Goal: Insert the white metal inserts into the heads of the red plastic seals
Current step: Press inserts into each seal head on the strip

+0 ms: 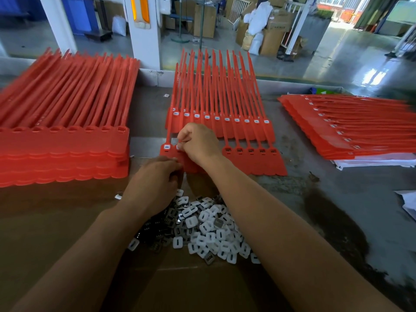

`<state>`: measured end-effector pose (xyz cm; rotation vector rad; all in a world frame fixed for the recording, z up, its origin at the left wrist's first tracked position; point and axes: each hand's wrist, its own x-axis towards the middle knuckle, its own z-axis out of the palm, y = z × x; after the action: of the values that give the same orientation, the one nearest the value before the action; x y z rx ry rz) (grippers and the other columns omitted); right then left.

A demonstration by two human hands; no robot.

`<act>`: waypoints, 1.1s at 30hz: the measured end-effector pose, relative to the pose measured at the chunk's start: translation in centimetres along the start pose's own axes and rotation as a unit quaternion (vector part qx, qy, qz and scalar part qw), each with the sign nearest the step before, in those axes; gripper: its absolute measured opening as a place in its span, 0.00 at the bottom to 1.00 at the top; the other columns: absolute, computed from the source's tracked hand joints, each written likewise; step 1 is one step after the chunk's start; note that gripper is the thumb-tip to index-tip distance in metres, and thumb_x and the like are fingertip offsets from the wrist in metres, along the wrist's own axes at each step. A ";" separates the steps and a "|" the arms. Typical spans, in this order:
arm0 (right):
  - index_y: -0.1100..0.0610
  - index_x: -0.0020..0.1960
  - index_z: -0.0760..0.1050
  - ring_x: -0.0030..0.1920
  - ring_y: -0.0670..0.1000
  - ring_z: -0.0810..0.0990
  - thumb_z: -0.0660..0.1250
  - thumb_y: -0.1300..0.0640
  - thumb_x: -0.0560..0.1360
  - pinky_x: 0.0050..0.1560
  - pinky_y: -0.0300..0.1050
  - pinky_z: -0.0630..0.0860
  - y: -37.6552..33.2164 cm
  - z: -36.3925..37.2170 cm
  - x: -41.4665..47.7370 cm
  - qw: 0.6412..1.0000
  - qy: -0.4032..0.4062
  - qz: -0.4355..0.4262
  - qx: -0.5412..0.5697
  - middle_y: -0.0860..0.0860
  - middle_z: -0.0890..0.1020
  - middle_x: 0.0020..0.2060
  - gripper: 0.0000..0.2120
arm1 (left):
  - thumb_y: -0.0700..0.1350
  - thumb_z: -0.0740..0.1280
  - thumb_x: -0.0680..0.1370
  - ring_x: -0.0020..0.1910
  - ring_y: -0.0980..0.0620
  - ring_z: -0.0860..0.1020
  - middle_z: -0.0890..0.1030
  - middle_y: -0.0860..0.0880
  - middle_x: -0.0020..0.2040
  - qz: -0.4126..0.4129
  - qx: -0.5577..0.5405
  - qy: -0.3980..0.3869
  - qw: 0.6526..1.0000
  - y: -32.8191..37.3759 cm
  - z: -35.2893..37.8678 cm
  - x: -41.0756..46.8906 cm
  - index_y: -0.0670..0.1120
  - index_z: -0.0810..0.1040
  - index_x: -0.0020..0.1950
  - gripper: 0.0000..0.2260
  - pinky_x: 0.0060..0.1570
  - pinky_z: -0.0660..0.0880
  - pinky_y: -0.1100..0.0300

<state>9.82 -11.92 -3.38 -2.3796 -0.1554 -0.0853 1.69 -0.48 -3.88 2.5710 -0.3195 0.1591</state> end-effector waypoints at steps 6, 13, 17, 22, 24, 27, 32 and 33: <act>0.53 0.41 0.77 0.49 0.52 0.78 0.74 0.58 0.68 0.49 0.46 0.75 -0.5 -0.5 1.3 0.997 -0.030 0.060 -0.025 0.52 0.81 0.47 0.07 | 0.36 0.60 0.75 0.59 0.49 0.73 0.75 0.47 0.63 -0.002 -0.009 0.003 1.000 0.0 0.1 0.0 0.44 0.78 0.60 0.15 0.57 0.67 0.58; 0.58 0.54 0.78 0.52 0.55 0.78 0.74 0.57 0.68 0.53 0.49 0.76 -0.6 -0.2 2.4 0.992 -0.047 0.111 -0.043 0.54 0.80 0.51 0.16 | 0.37 0.60 0.76 0.61 0.50 0.72 0.74 0.49 0.64 -0.005 -0.011 0.002 1.000 0.0 0.1 -0.1 0.45 0.77 0.61 0.16 0.58 0.65 0.61; 0.59 0.53 0.79 0.51 0.56 0.79 0.75 0.56 0.67 0.55 0.51 0.76 -0.8 -0.1 3.0 0.988 -0.061 0.133 -0.050 0.55 0.81 0.50 0.15 | 0.36 0.61 0.75 0.62 0.50 0.71 0.73 0.49 0.65 -0.008 -0.012 0.001 1.000 0.0 0.2 -0.1 0.45 0.77 0.61 0.16 0.59 0.65 0.60; 0.53 0.41 0.75 0.46 0.48 0.75 0.73 0.56 0.69 0.47 0.43 0.72 0.0 -0.5 1.8 0.996 -0.052 0.066 -0.027 0.49 0.78 0.45 0.07 | 0.35 0.61 0.74 0.61 0.49 0.72 0.75 0.47 0.63 -0.006 -0.015 0.001 1.000 -0.2 0.2 0.0 0.44 0.78 0.60 0.16 0.59 0.65 0.60; 0.50 0.38 0.73 0.48 0.48 0.76 0.72 0.58 0.71 0.47 0.42 0.72 0.2 -1.3 0.9 0.997 -0.062 0.045 0.025 0.47 0.78 0.43 0.08 | 0.35 0.61 0.74 0.61 0.49 0.72 0.75 0.48 0.63 -0.006 -0.014 0.003 1.000 -0.3 0.3 0.1 0.44 0.78 0.60 0.16 0.59 0.65 0.61; 0.50 0.39 0.75 0.47 0.46 0.77 0.70 0.59 0.72 0.47 0.40 0.72 -0.1 -2.9 -0.9 0.992 -0.085 0.014 0.089 0.45 0.78 0.40 0.06 | 0.35 0.61 0.74 0.61 0.49 0.72 0.74 0.48 0.64 -0.005 -0.009 0.004 1.000 -0.4 0.3 0.2 0.45 0.78 0.60 0.16 0.58 0.64 0.62; 0.49 0.41 0.78 0.43 0.39 0.76 0.70 0.58 0.72 0.45 0.32 0.71 -0.3 -5.7 -4.8 0.974 -0.220 -0.049 -0.011 0.41 0.78 0.40 0.04 | 0.34 0.60 0.74 0.64 0.50 0.70 0.73 0.48 0.65 -0.001 -0.002 0.004 1.000 -0.6 0.5 0.3 0.45 0.77 0.61 0.17 0.62 0.62 0.62; 0.50 0.43 0.79 0.43 0.39 0.76 0.70 0.58 0.72 0.45 0.32 0.71 -0.3 -6.0 -5.4 0.966 -0.250 -0.055 -0.042 0.40 0.78 0.40 0.04 | 0.34 0.59 0.75 0.64 0.50 0.69 0.73 0.49 0.65 -0.001 -0.001 0.004 1.000 -0.6 0.5 0.4 0.45 0.77 0.61 0.17 0.63 0.62 0.62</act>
<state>4.30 -16.28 0.60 -2.4302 -0.5324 0.4699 2.22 -0.29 -4.55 2.5688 -0.3143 0.1687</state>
